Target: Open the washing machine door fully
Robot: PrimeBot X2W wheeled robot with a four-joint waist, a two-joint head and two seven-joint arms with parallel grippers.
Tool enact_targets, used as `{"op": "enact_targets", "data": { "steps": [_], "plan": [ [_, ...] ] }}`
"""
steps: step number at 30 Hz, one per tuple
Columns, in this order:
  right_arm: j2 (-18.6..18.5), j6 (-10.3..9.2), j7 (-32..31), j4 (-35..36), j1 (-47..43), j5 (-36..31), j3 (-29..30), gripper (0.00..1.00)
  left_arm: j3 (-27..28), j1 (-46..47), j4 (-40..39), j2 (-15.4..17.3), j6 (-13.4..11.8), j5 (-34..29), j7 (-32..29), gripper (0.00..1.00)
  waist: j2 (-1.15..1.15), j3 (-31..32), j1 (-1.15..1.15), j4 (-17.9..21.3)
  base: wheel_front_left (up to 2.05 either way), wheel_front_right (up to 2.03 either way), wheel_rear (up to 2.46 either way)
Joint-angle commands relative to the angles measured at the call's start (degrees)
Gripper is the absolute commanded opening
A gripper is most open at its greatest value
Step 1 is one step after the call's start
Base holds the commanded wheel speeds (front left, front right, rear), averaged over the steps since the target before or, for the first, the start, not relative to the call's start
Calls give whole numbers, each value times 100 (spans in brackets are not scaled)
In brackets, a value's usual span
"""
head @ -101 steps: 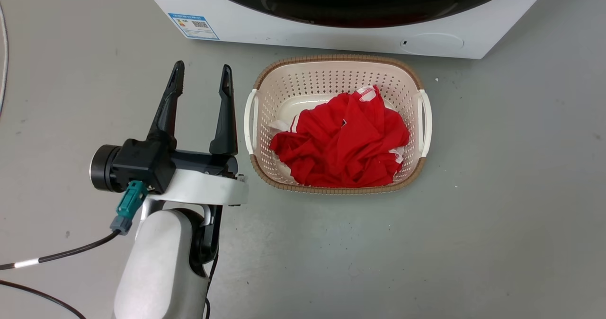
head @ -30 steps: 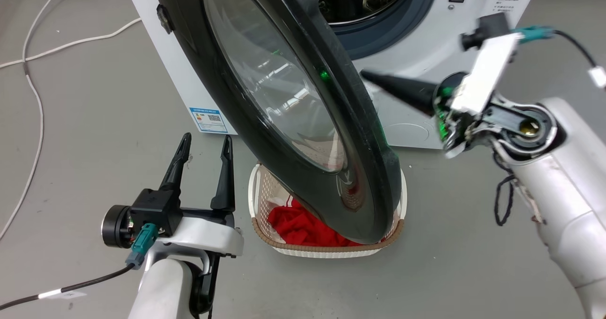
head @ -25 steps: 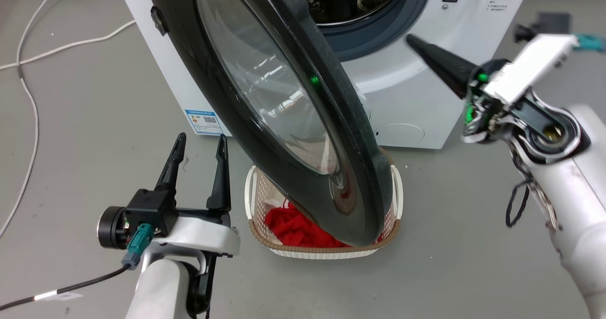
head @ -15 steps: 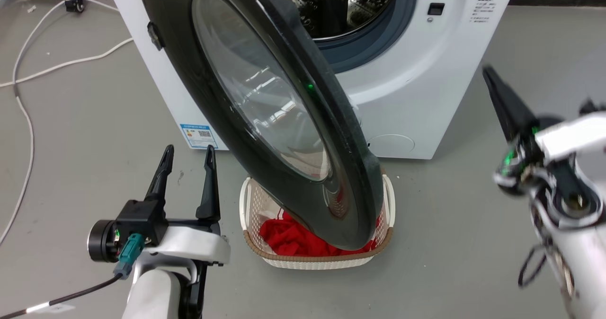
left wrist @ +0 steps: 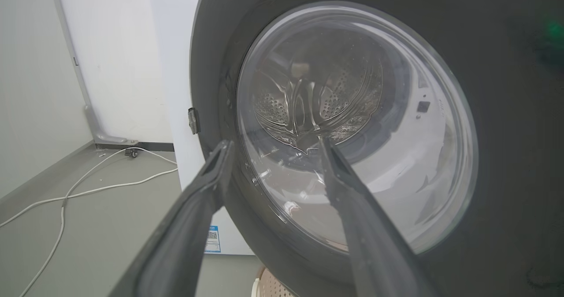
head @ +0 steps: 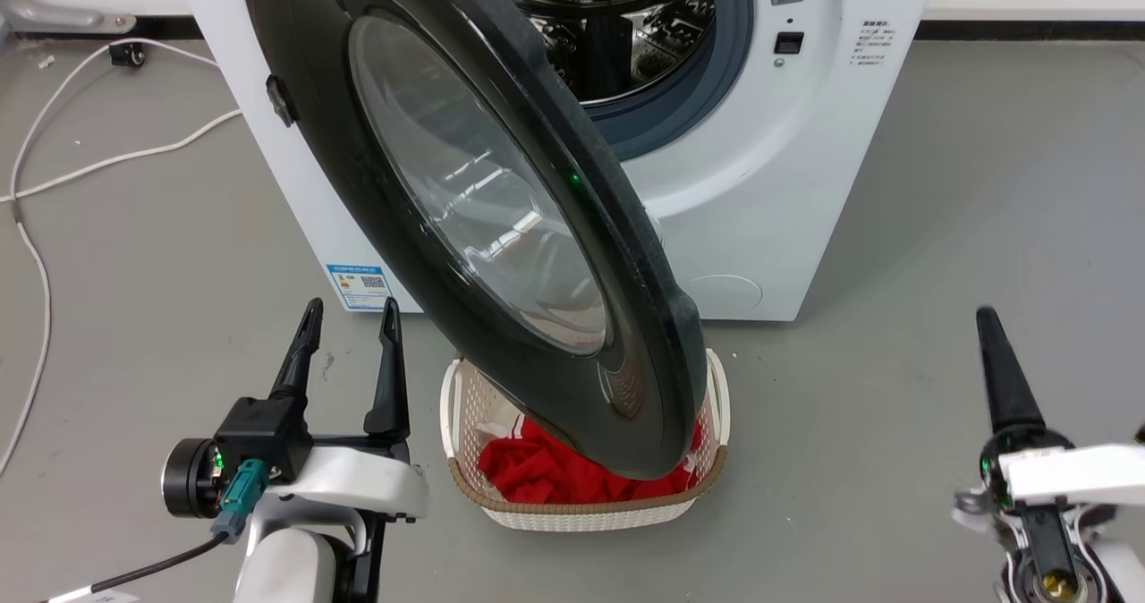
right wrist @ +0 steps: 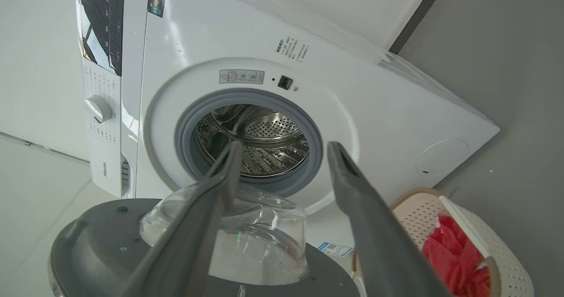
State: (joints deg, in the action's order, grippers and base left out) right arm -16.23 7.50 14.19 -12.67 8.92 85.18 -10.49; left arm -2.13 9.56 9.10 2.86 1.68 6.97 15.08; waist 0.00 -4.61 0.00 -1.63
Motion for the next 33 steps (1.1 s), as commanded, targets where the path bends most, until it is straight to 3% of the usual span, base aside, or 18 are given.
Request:
{"op": "enact_targets", "data": {
  "steps": [1, 5, 10, 14, 17, 23, 33],
  "plan": [
    [-8, -2, 60, -41, -123, -397, 79, 100, -5, -89, 12, 3, -9, 10, 14, 100, 0, 27, 0, 7, 0, 0, 0],
    [228, -2, 95, -75, -188, -2200, 752, 100, 3, -106, 1, 1, -10, 4, 13, 100, 0, 48, 0, 38, 0, 0, 0],
    [791, -3, 97, 617, -289, -5205, 1716, 100, 12, -135, -10, 2, -8, -13, 13, 100, 0, 63, 0, 42, 0, 0, 0],
    [1116, -2, 97, 1283, -487, -7136, 1919, 100, 31, -138, 12, 5, 19, -41, 13, 100, 0, 98, 0, 19, 0, 0, 0],
    [1229, -3, 98, 1593, -699, -8064, 1829, 100, 40, -150, 14, 3, 39, -75, 13, 100, 0, 120, 0, 5, 0, 0, 0],
    [1334, -3, 98, 1603, -1104, -8710, 1653, 100, 70, -183, 11, 3, 77, -128, 14, 100, 0, 150, 0, -4, 0, 0, 0],
    [1344, -3, 99, 1273, -1089, -8357, 1622, 100, 48, -183, 7, 3, 87, -130, 13, 100, 0, 144, 0, 16, 0, 0, 0]
  ]
}}
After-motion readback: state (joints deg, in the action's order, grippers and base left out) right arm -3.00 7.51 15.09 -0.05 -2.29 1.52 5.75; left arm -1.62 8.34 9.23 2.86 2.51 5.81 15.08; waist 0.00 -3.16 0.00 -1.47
